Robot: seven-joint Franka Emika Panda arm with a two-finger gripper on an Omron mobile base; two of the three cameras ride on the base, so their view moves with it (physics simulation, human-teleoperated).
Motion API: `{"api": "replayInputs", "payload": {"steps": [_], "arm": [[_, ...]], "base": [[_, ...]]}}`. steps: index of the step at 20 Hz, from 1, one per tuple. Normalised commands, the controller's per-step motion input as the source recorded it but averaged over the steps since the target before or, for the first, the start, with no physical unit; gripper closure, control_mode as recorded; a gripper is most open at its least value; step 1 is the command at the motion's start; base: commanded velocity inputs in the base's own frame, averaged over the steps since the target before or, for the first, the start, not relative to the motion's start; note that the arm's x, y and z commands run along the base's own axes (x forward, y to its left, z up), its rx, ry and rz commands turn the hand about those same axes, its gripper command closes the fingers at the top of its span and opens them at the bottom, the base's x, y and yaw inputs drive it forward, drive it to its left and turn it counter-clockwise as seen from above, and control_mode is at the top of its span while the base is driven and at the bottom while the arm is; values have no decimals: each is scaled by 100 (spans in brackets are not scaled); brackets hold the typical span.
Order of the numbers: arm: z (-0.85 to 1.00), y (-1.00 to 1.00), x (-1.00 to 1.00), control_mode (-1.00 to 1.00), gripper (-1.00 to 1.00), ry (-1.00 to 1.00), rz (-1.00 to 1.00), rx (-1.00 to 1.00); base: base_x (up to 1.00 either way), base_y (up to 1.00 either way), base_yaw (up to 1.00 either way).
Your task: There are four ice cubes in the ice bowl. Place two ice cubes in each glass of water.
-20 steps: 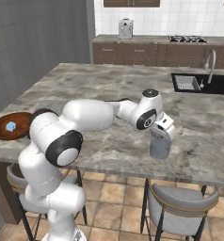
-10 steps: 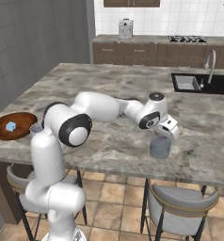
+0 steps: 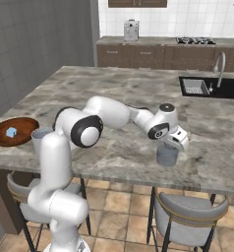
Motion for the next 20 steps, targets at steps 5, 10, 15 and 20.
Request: {"api": "replayInputs", "payload": {"steps": [5, 10, 15, 20], "arm": [[-27, 0, 36, -100, 100, 5, 0, -1], [-8, -10, 23, -100, -100, 0, 0, 0], [0, 0, 0, -100, -100, 0, 0, 0], [0, 0, 0, -100, -100, 0, 0, 0]], "base": [[0, 0, 0], [0, 0, 0], [0, 0, 0], [0, 0, 0]]}}
